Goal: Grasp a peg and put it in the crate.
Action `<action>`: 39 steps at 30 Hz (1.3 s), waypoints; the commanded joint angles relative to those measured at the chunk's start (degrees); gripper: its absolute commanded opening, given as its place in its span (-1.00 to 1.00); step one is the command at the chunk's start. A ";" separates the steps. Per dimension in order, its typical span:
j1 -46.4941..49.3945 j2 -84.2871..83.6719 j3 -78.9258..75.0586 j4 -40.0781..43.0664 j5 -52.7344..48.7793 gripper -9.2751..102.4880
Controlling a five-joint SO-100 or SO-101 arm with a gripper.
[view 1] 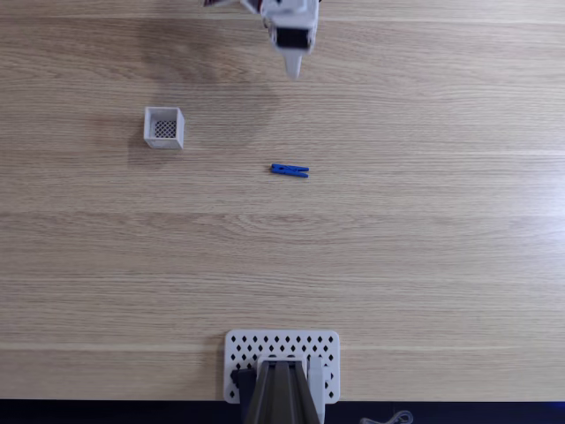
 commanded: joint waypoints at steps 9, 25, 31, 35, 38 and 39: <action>0.79 -24.52 -30.06 7.12 -2.99 -0.84; 3.08 -47.81 -67.15 20.21 -5.80 -0.84; 2.02 -49.39 -67.06 14.94 0.09 -0.84; 1.93 -50.98 -63.11 9.40 0.35 -0.84; 1.14 -53.53 -61.26 4.92 0.35 -0.83; 0.97 -53.88 -61.08 4.04 0.35 -0.83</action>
